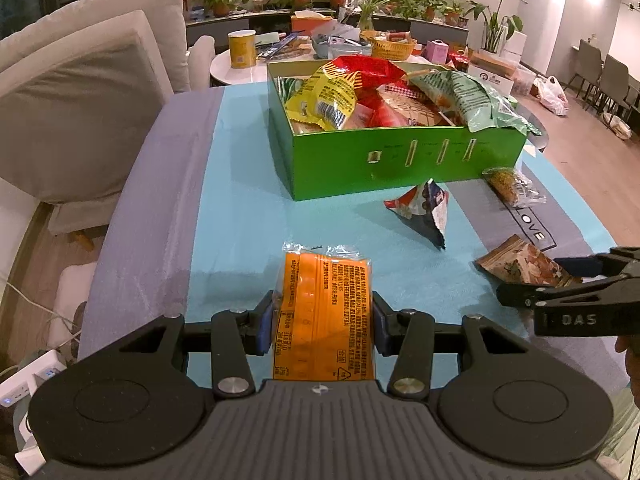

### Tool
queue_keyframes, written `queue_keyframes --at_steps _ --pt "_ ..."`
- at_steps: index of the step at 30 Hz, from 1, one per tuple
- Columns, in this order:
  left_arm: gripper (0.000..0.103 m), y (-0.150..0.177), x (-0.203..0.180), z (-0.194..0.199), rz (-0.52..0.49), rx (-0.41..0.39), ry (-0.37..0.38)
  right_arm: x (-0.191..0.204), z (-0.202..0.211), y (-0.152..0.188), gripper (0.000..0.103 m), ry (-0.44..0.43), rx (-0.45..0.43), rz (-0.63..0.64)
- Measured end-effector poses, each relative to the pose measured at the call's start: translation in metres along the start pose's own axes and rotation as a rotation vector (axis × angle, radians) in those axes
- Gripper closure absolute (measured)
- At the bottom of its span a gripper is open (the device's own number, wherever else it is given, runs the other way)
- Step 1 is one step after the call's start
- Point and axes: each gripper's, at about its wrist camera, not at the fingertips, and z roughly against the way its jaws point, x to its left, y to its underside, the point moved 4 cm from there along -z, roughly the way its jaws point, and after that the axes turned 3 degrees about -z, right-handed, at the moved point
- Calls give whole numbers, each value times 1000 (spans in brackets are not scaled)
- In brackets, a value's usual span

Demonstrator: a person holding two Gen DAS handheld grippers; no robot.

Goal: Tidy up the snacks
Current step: 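Carry the orange bread pack into the box with the left gripper while the right carries the brown bag in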

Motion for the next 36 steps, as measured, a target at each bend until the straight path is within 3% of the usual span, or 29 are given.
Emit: queue_keyframes --at_steps 2,5,23,36 --pt "60 -1 1 -1 3 -1 -1 2 0 -1 33 30 -14 28" --pt "60 -4 0 0 4 -7 4 3 4 -4 37 21 -14 33" --pt "60 -78 -23 15 -26 -169 72 -5 55 -86 37 -72 -264 -80" --pt "60 -126 -30 -29 -13 -149 98 -12 31 -146 37 -63 -297 -92"
